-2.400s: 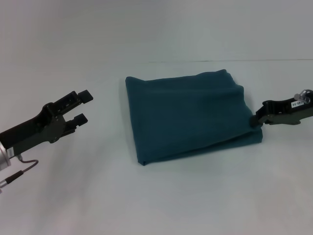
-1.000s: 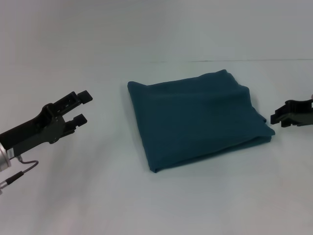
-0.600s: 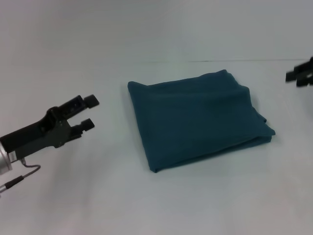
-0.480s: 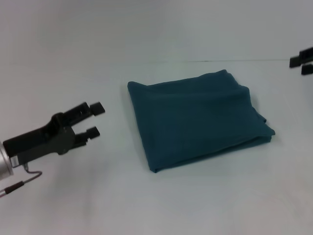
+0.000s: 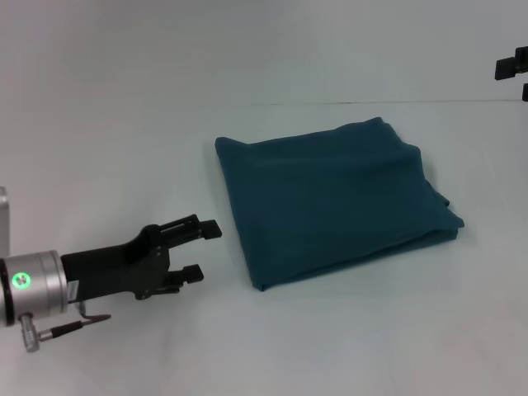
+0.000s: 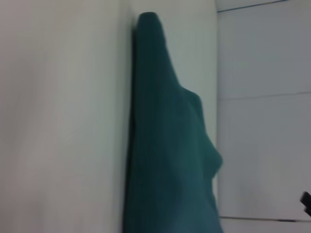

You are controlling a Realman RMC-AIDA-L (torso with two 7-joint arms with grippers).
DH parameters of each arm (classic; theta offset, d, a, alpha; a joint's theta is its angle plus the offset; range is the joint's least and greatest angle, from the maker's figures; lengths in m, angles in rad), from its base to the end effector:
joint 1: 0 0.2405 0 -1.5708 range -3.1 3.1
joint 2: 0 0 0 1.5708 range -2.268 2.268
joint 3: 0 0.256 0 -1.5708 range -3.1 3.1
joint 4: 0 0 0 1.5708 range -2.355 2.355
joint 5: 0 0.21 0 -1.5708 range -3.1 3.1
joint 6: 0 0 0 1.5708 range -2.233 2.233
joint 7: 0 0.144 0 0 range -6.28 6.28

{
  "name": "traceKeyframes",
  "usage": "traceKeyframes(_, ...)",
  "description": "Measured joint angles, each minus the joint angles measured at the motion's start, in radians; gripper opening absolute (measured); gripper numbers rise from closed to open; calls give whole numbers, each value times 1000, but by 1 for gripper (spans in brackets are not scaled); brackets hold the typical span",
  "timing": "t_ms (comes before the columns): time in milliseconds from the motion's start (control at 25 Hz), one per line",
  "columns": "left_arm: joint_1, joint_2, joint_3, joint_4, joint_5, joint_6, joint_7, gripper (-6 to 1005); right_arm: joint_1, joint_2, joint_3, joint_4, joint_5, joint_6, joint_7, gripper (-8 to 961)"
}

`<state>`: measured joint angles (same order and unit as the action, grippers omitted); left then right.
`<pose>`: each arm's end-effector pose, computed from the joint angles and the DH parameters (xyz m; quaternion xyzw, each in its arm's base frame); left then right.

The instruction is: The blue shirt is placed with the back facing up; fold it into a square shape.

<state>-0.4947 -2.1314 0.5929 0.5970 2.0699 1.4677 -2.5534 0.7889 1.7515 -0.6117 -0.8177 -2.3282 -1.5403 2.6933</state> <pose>-0.2843 0.3161 -0.0255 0.6021 0.7455 0.2856 0.0044 0.2338 0.4293 0.1676 -0.7436 0.6158 0.1568 0.2079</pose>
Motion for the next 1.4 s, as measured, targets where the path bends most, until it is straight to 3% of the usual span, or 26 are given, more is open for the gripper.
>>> traceKeyframes(280,-7,-17,99,-24,2,-88,-56,949,0,2,8,0,10,-5,-1,874)
traceKeyframes(1120,-178,-34,164,-219,0,-312,-39,860,-4,7,15,0,41,0,-6,862)
traceKeyframes(1400,-200,-38,168,-239,-5,-339,-28,829,-5,8,17,0,41,2,-6,861)
